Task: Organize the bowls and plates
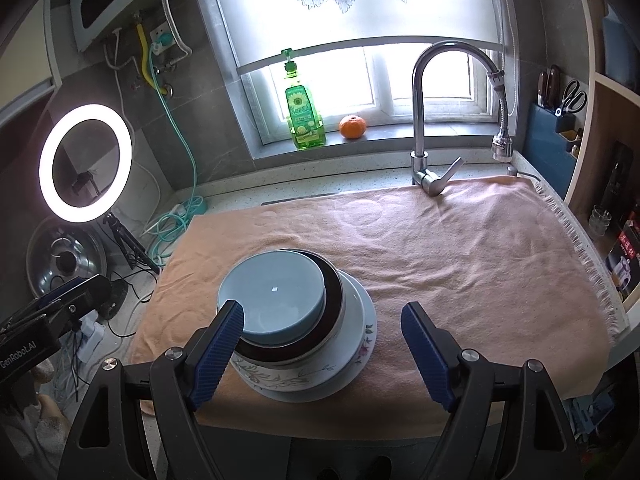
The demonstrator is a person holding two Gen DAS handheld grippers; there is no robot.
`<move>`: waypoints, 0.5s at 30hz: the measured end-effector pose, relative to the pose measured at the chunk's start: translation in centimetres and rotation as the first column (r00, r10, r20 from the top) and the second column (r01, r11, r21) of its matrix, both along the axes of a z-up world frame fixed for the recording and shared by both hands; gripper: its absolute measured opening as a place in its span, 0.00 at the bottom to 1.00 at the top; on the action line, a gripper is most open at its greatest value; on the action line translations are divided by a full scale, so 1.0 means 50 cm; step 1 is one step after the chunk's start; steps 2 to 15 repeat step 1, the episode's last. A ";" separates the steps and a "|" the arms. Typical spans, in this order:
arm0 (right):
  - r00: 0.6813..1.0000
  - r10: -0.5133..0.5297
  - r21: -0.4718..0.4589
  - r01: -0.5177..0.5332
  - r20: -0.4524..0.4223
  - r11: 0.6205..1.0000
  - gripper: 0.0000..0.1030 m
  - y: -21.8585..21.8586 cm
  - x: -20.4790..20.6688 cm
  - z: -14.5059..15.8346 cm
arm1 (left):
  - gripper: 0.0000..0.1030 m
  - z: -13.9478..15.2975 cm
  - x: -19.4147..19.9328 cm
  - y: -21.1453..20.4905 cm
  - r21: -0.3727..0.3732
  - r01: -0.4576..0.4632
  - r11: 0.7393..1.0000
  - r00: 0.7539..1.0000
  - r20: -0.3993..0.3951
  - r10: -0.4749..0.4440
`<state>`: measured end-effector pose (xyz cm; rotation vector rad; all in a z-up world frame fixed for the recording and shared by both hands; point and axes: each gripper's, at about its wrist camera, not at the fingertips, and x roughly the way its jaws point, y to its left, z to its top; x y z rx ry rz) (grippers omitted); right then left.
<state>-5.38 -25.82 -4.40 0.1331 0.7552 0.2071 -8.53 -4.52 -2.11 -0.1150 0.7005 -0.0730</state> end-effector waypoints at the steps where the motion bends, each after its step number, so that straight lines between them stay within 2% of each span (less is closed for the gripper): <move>1: 1.000 0.000 -0.001 0.000 -0.001 1.000 0.76 0.000 0.001 0.000 | 0.73 0.000 0.003 0.001 -0.006 0.001 1.000 1.000 -0.002 -0.001; 15: 1.000 0.000 -0.001 0.000 -0.001 1.000 0.76 0.000 0.001 0.000 | 0.73 0.000 0.003 0.001 -0.006 0.001 1.000 1.000 -0.002 -0.001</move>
